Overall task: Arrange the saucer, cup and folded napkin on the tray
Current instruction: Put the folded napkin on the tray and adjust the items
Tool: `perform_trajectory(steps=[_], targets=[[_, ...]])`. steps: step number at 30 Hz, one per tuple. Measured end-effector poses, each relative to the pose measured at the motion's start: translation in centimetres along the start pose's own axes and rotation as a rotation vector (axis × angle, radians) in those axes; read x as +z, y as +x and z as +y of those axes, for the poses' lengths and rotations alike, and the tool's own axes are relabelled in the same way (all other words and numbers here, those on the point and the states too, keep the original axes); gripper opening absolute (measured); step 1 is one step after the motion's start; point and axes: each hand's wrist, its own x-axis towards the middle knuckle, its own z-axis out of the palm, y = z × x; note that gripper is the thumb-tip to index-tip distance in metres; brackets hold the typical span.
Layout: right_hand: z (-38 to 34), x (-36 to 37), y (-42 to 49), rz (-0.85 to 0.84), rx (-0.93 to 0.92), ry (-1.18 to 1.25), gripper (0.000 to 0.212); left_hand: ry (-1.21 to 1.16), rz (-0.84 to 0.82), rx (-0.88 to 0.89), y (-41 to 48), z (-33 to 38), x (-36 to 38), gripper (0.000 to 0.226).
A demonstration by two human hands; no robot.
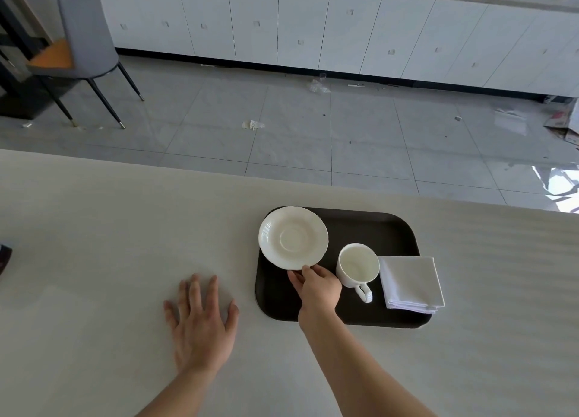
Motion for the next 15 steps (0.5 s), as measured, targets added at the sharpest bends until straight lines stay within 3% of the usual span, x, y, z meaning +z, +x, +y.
perform_trajectory(steps=[15], targets=[[-1.3,-0.1,0.3,-0.08,0.037,-0.071,0.011,0.004,-0.01,-0.003,0.0,0.0,-0.1,0.069]])
